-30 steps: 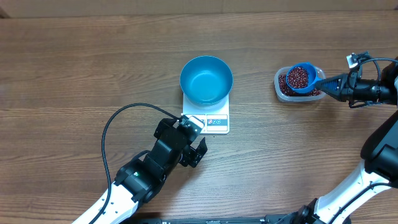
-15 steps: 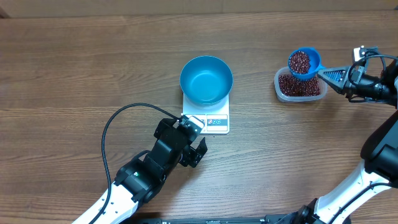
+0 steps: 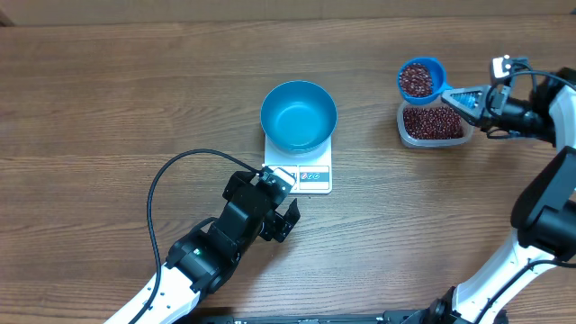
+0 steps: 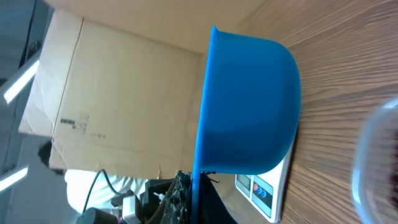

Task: Scoop item into bowl and weigh 150g on scale
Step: 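Lift the filled scoop and carry it left over the teal bowl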

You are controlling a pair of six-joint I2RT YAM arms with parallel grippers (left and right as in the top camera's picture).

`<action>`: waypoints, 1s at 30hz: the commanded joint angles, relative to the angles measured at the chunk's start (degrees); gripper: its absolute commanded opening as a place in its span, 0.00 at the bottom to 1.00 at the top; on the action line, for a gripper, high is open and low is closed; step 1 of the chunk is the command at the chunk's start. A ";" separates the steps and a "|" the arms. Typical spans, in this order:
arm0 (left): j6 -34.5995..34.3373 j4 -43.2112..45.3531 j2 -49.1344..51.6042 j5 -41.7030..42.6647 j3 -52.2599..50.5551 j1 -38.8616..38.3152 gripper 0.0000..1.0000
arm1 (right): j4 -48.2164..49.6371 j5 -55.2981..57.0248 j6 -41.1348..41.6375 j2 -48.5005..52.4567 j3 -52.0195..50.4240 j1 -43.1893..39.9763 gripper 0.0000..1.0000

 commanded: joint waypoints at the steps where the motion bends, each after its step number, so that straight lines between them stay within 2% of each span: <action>1: 0.68 0.13 -0.44 -0.57 -0.31 0.31 1.00 | -0.07 -5.51 -0.85 0.13 3.23 3.28 0.04; 17: 0.70 0.13 -0.44 -0.57 -0.31 0.31 1.00 | 0.39 -6.97 -0.42 0.09 4.98 18.97 0.04; 23: 0.68 0.13 -0.44 -0.55 -0.31 0.31 1.00 | 0.61 -6.73 3.41 0.09 10.47 22.60 0.04; 27: 0.68 0.13 -0.44 -0.57 -0.31 0.31 1.00 | 6.91 -4.24 15.65 0.09 16.74 24.00 0.04; 30: 0.70 0.13 -0.44 -0.55 -0.31 0.31 1.00 | 14.53 3.04 29.97 0.07 20.11 24.87 0.04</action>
